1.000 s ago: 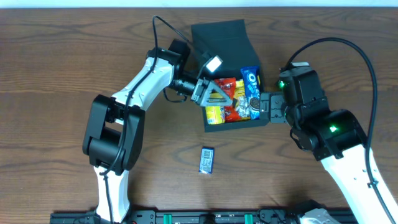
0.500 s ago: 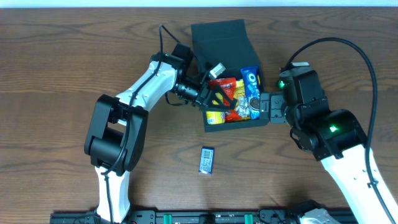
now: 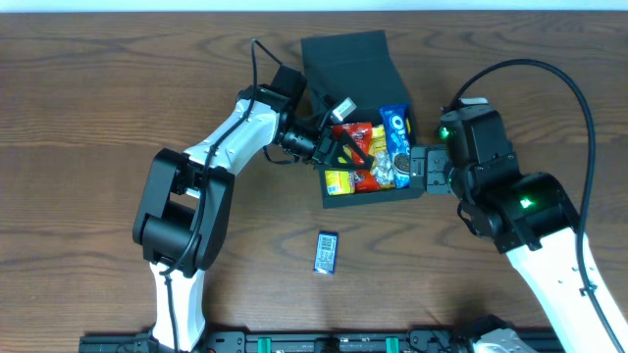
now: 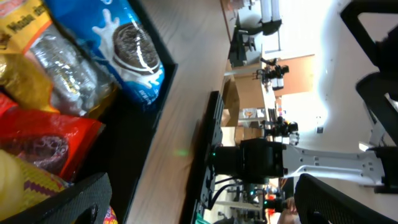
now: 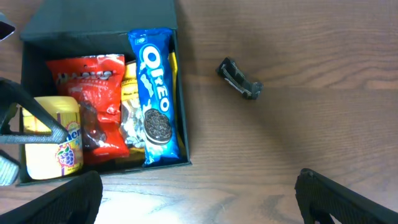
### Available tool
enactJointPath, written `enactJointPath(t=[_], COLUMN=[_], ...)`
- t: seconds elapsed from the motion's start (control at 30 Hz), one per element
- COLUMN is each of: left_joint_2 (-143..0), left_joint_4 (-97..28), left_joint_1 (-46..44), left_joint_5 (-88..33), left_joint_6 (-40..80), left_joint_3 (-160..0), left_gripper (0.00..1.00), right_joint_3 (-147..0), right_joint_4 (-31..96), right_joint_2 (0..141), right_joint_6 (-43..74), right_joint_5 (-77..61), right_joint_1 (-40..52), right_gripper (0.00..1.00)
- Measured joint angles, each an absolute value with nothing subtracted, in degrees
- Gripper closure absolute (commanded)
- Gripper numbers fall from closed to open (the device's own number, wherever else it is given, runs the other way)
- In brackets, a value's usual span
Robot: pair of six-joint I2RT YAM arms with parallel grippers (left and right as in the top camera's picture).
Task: Pack container
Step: 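Lower the Mentos bottle into the box's front-left corner and release, then move the left gripper to the small blue box and grasp it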
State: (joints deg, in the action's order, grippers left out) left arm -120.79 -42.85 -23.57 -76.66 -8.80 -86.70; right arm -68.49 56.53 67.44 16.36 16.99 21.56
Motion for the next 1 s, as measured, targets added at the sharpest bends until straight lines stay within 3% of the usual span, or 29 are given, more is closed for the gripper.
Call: enactJointPath(t=[0.67,0.83,1.0], left_joint_2=[-120.25,-114.41,-99.72], left_joint_4=[-40.45,-42.72,-53.19], left_joint_1=[-23.57,-23.44,-23.46], left_joint_5=[-73.73,-65.06,-51.33], left_joint_6=[-3.14,-1.32,-0.1], left_joint_3=[-85.1,-85.21,-85.97], left_gripper=[0.05,0.05,0.05], right_joint_3=[-68.49,-68.49,-68.49], right_joint_4=[56.55,56.51,56.53], right_joint_2=[67.44,67.44,67.44], right_joint_6=[16.36,16.36,16.36], right_joint_5=[17.85,18.5,18.9], right_joint_1=[21.56,21.56,21.56], right_gripper=[0.01,0.01,0.01])
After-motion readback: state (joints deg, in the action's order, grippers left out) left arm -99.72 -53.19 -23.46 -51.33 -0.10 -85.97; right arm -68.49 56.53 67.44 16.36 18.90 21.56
